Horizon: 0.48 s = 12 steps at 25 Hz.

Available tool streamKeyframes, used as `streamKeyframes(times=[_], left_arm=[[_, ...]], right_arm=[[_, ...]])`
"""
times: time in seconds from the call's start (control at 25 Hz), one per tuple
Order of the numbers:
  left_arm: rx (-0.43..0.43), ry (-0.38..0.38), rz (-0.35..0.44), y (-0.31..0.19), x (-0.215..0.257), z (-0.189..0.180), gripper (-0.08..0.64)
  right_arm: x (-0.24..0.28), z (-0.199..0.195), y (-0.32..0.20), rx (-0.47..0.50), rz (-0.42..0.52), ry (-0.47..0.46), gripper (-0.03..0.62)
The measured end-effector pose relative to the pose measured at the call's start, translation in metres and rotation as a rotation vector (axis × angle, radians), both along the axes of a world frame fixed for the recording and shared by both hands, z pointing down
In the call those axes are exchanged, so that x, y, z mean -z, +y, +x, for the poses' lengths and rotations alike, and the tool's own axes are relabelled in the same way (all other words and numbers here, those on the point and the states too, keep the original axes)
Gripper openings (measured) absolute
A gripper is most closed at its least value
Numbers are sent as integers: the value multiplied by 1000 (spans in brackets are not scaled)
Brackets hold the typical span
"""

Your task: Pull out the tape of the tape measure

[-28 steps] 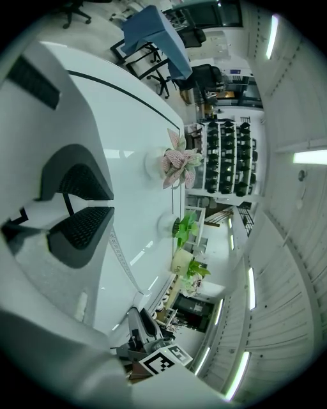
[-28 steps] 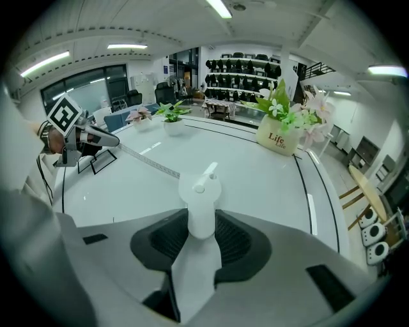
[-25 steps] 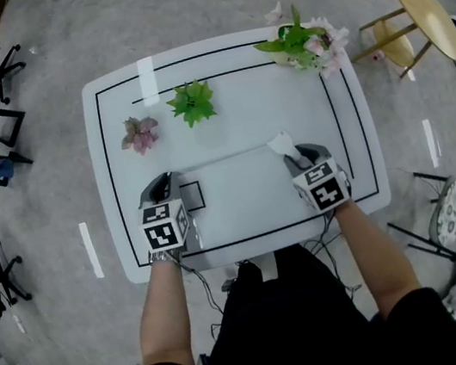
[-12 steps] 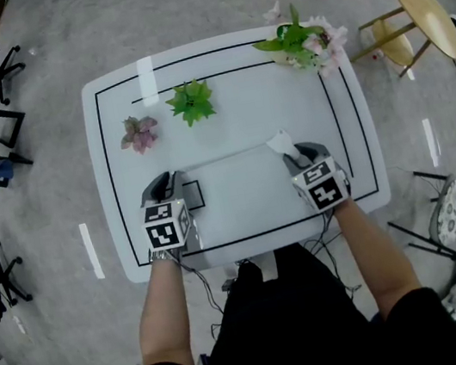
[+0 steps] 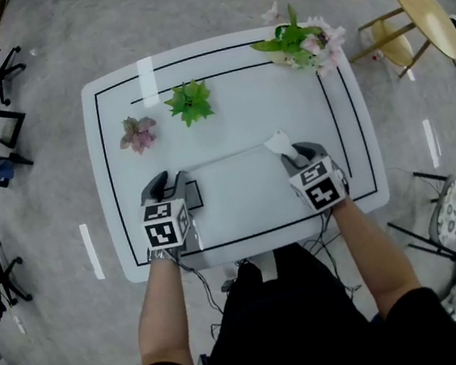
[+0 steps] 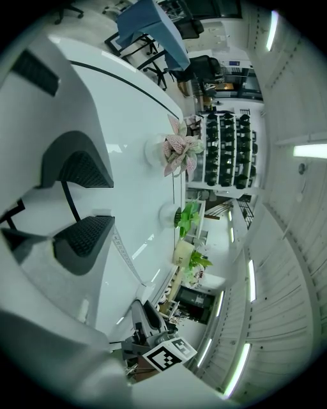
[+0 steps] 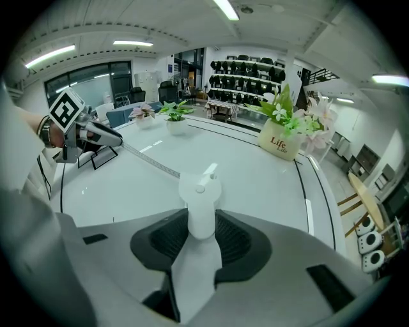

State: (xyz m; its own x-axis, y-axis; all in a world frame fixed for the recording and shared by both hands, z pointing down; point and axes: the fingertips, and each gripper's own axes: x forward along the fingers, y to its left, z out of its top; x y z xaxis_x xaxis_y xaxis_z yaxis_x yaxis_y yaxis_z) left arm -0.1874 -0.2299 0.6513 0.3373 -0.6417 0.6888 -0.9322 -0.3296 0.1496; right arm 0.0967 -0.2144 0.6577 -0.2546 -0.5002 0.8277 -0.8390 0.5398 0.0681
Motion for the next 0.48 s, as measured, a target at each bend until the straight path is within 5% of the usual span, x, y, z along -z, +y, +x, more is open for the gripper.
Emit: streamKeyframes(times=[0.48], left_arm=[[-18, 35, 38, 4, 13, 9, 183]], right_arm=[[3, 1, 1, 25, 26, -2, 135]])
